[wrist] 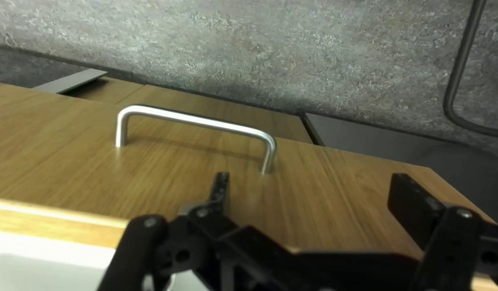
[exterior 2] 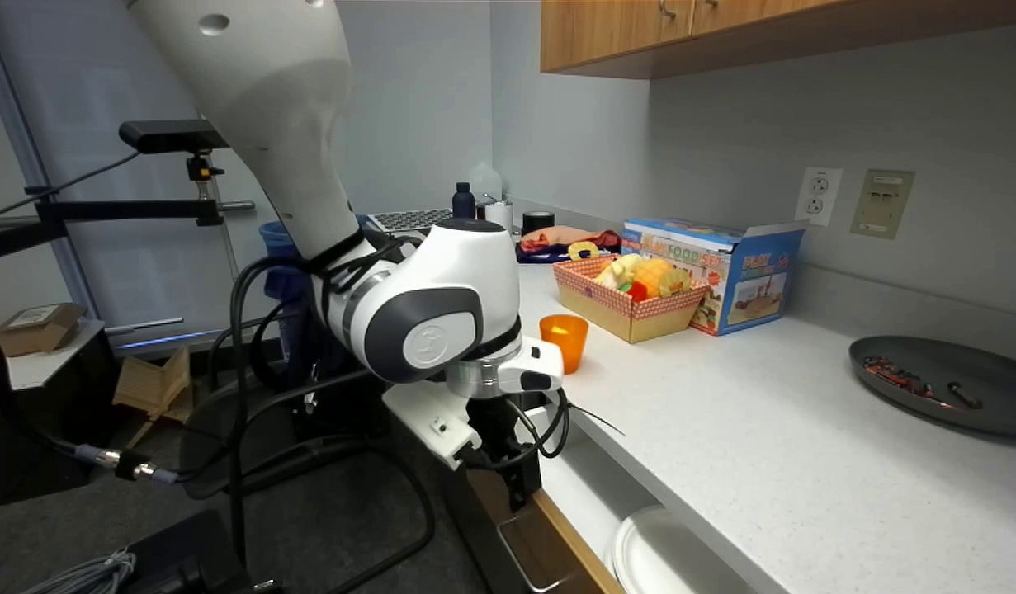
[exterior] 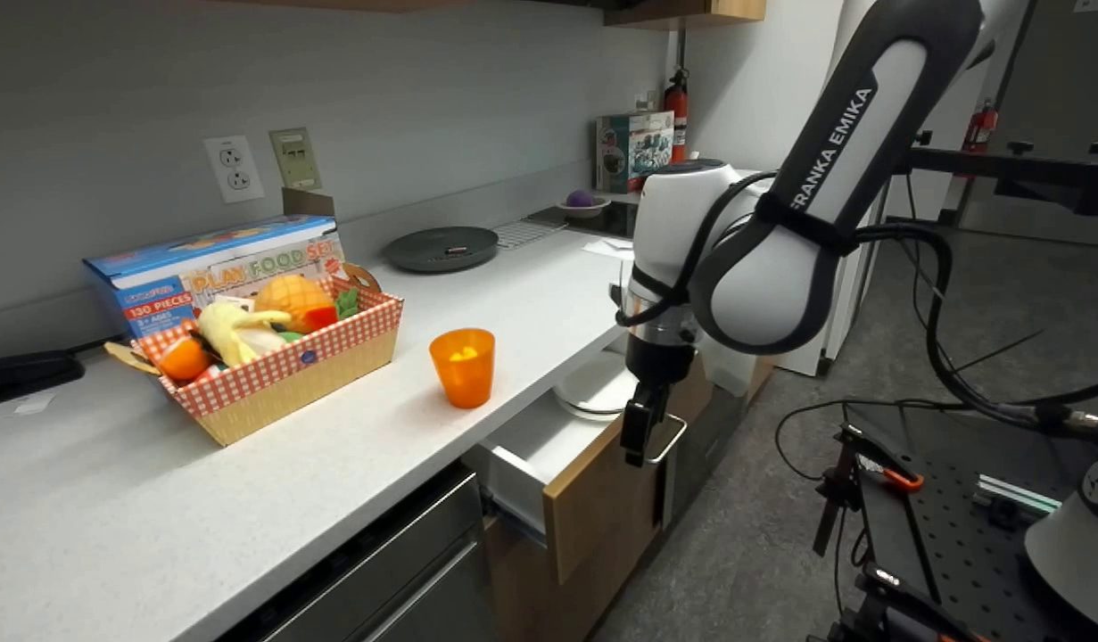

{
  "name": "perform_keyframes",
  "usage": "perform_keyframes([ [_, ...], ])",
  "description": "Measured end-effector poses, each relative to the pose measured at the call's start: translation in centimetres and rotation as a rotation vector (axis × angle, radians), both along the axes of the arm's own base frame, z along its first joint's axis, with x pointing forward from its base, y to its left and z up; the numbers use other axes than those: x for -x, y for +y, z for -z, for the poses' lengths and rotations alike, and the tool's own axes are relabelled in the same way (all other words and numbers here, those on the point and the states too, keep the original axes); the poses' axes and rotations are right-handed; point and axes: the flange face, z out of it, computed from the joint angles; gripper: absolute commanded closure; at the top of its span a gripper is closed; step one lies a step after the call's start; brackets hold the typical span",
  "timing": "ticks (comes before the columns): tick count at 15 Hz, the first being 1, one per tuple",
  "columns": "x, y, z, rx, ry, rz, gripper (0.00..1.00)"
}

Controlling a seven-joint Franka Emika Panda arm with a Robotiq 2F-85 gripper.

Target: Close the top drawer of the bottom cabinet.

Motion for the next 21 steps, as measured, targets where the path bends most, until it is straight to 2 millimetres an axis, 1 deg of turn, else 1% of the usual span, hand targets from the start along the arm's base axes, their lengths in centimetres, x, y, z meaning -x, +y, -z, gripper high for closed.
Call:
perform_keyframes([
  [11,-0.1,0.0,-0.2,0.001,-0.011,0.000,0.00],
  [16,0.1,-0.8,-0.2,0.010,-0.060,0.151,0.00],
  [21,1.0,-2.6,-0.1,0.059,-0.107,0.266,0.00],
])
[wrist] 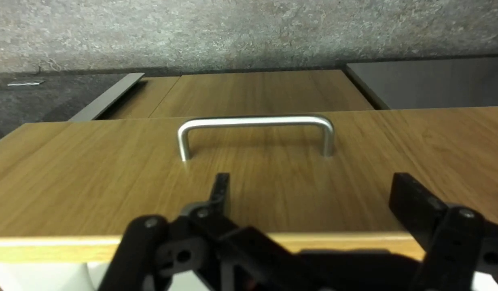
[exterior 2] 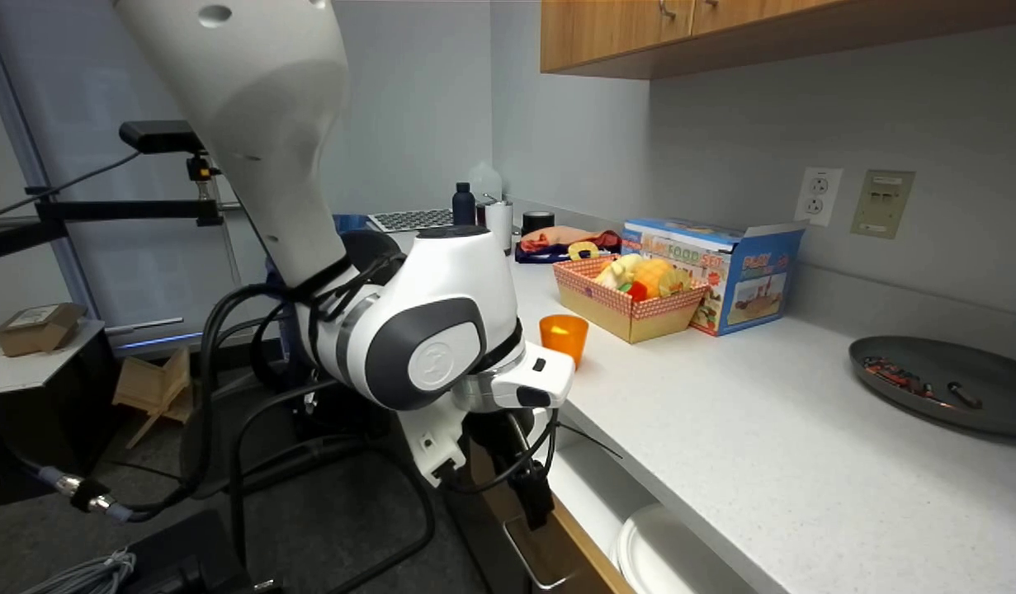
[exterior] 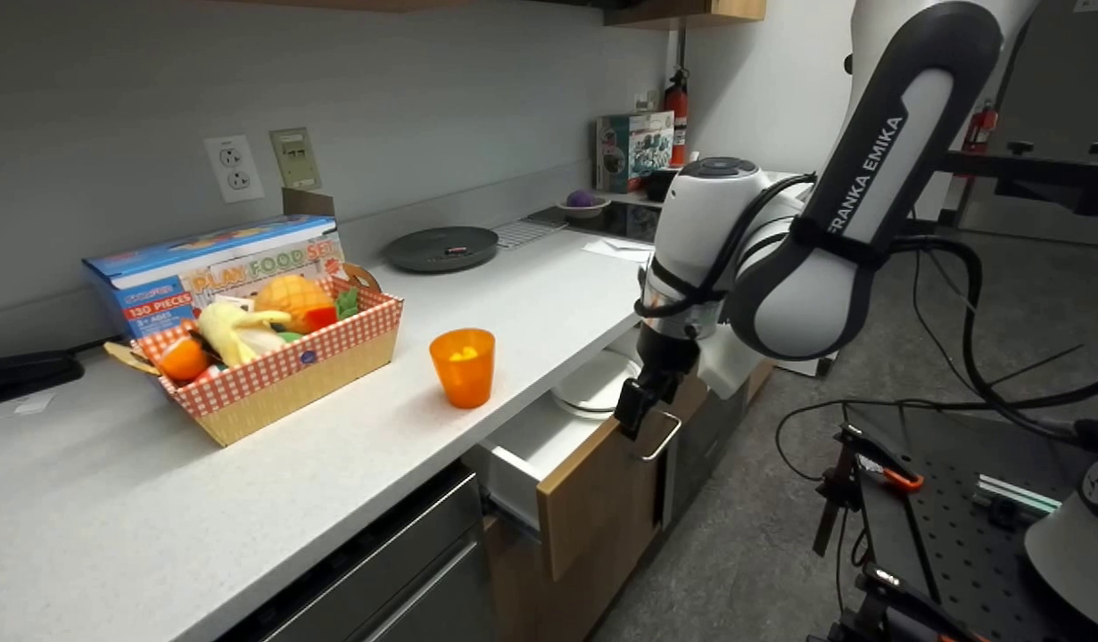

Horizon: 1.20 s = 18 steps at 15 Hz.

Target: Close the top drawer of the bottom cabinet.

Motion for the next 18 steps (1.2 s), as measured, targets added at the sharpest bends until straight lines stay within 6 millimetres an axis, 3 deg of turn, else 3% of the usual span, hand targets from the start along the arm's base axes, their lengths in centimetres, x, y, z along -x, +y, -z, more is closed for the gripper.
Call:
perform_keyframes([
  [8,-1.5,-0.7,0.4,0.041,-0.072,0.041,0.00],
  [18,-7.0,-1.8,1.9,0.086,-0.211,0.050,0.00],
])
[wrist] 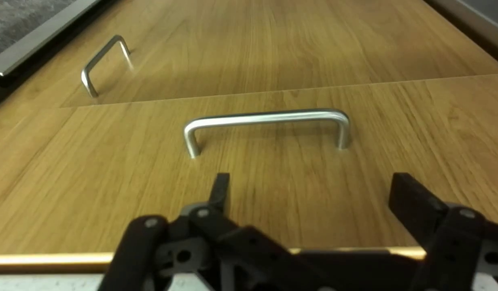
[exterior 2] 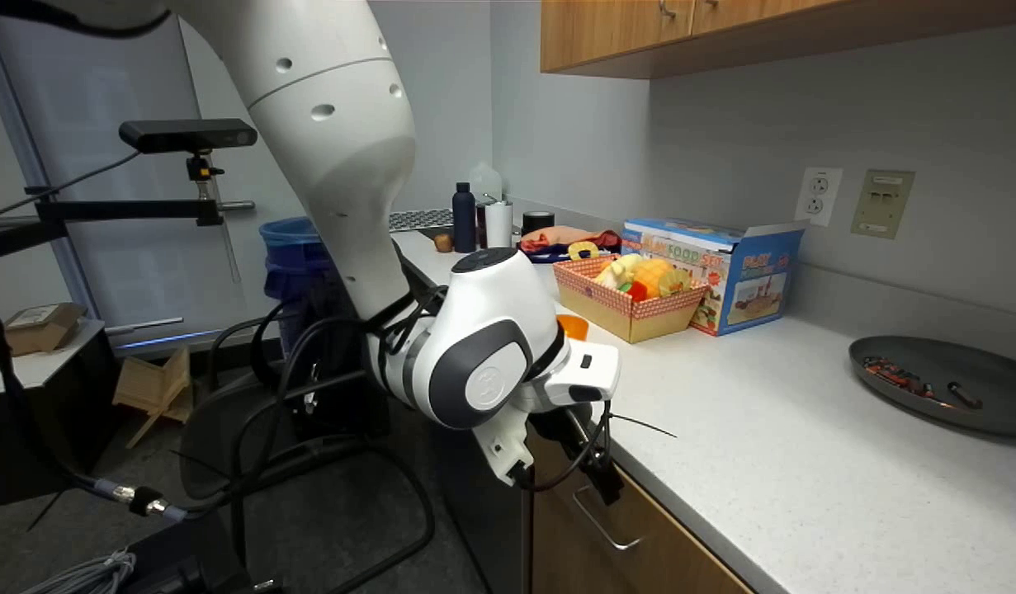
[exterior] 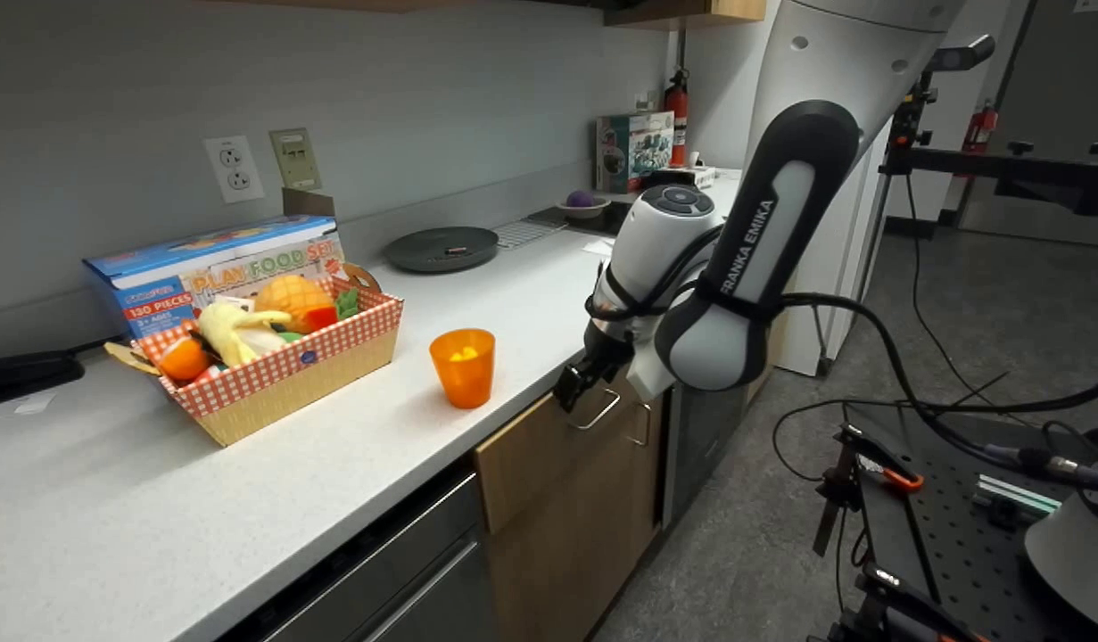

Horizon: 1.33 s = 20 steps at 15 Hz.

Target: Close the top drawer of the bottom cabinet.

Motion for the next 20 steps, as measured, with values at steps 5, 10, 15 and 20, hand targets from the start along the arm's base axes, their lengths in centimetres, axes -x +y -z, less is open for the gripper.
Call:
perform_keyframes([
  [5,-1.4,0.1,1.0,0.023,-0.025,-0.011,0.00],
  [10,-1.5,0.3,1.2,0.025,-0.025,-0.018,0.00],
  [15,-1.3,1.0,0.8,0.044,-0.007,0.002,0.00],
  [20,-0.6,3.2,-0.9,0.086,0.034,-0.003,0.00],
])
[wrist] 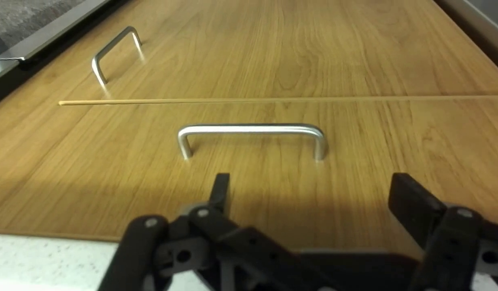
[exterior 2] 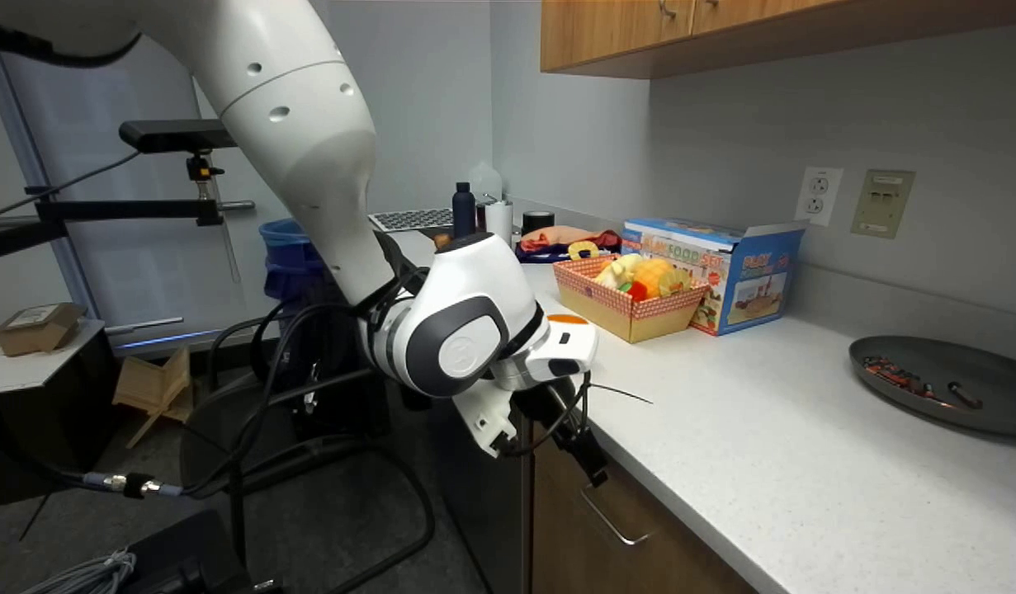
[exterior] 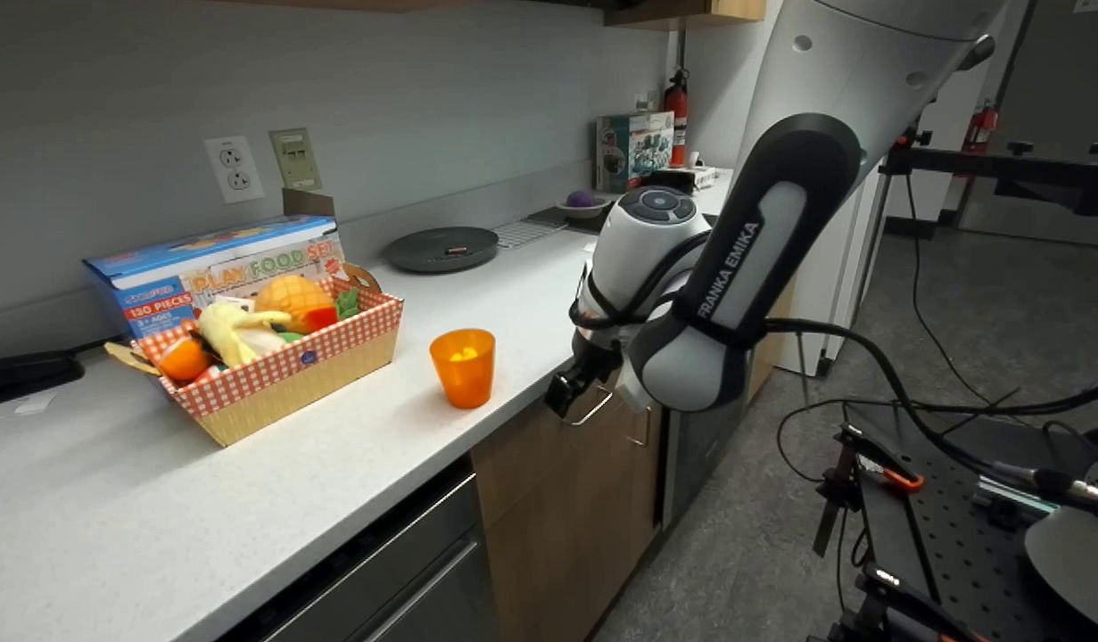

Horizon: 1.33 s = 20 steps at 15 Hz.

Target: Close the top drawer of the bottom cabinet.

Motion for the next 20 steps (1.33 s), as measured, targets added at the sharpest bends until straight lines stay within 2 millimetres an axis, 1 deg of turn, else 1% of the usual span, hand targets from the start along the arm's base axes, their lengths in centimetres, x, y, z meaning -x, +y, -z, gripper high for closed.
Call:
perform_keyframes([
  [7,1.6,3.3,-3.8,0.024,-0.028,-0.005,0.00],
  [10,2.1,4.4,-5.4,0.017,-0.059,-0.006,0.00],
  [14,2.9,5.1,-7.0,0.009,-0.090,0.002,0.00],
  [20,4.6,5.6,-8.1,-0.002,-0.114,0.038,0.00],
])
